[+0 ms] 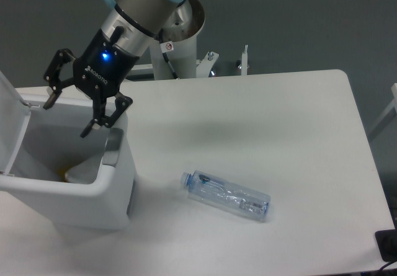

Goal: Place the trash in the trash can
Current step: 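Move the gripper back over the clear water bottle and lower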

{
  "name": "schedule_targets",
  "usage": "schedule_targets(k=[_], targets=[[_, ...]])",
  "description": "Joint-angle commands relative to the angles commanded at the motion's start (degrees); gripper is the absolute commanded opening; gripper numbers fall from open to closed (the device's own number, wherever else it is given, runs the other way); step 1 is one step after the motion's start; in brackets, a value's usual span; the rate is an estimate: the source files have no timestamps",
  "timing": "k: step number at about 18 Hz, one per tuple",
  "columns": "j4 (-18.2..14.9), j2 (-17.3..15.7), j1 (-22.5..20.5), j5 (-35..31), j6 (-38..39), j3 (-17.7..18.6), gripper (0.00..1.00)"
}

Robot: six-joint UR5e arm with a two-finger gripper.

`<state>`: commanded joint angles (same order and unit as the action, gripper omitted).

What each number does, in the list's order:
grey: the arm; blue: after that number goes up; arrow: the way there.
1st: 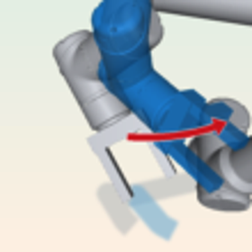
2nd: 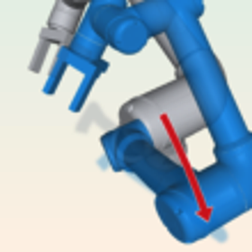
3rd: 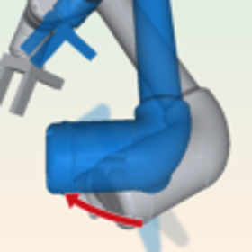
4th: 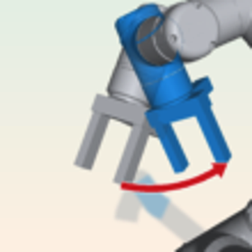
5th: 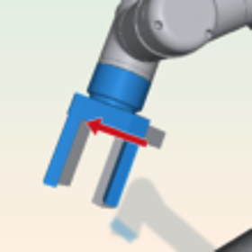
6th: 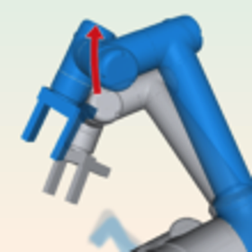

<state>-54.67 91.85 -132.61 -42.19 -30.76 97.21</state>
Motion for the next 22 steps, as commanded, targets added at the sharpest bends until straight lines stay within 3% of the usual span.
schedule_targets(k=[2,7,12,19,22], targets=[[0.00,0.26,-2.46,-0.61,0.00,-0.97,1.00],[-0.09,4.65,-5.37,-10.71,0.26,-6.24,1.00],[-0.17,7.81,-8.27,-16.69,0.61,-7.12,1.00],[-0.18,17.30,-11.35,-19.78,16.76,-12.74,1.00],[-0.26,20.99,-12.22,-21.43,19.59,-13.01,1.00]])
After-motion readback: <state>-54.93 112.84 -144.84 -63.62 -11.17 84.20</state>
